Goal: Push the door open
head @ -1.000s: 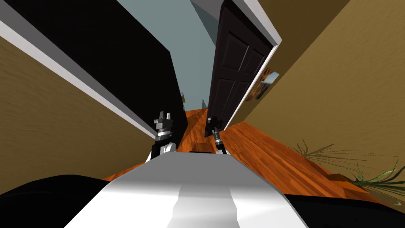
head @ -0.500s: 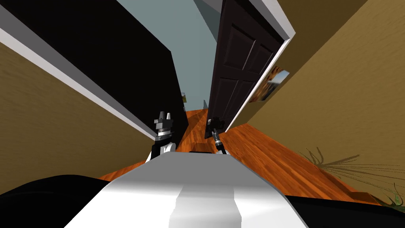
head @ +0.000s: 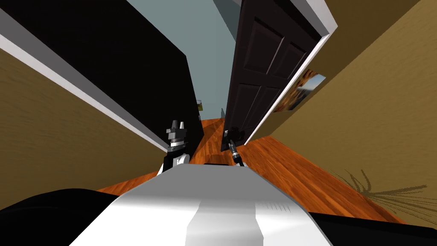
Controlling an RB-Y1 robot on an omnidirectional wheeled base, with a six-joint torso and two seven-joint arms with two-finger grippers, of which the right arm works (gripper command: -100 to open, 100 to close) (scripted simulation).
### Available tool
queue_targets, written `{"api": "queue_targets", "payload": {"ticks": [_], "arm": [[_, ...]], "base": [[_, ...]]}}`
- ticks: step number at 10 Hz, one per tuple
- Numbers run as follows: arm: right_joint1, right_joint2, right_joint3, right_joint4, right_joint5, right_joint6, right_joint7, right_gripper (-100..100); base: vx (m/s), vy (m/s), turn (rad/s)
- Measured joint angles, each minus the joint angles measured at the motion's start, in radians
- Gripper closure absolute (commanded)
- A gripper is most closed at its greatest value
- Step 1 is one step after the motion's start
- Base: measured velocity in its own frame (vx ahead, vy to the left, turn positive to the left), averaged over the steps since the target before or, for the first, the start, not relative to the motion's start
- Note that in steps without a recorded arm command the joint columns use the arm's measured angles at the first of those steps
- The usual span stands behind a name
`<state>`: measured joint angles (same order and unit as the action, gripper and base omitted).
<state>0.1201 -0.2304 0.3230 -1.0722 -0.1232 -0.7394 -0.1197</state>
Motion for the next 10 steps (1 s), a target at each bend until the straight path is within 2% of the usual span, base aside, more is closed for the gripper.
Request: {"api": "queue_targets", "payload": {"ticks": [7, 10], "arm": [[-0.045, -0.02, 0.029, 0.128, -0.002, -0.037, -0.005, -100], [-0.05, -0.014, 0.025, 0.139, -0.002, -0.039, -0.002, -100]], "base": [[0.068, -0.059, 0.056], [0.179, 0.021, 0.033]]}}
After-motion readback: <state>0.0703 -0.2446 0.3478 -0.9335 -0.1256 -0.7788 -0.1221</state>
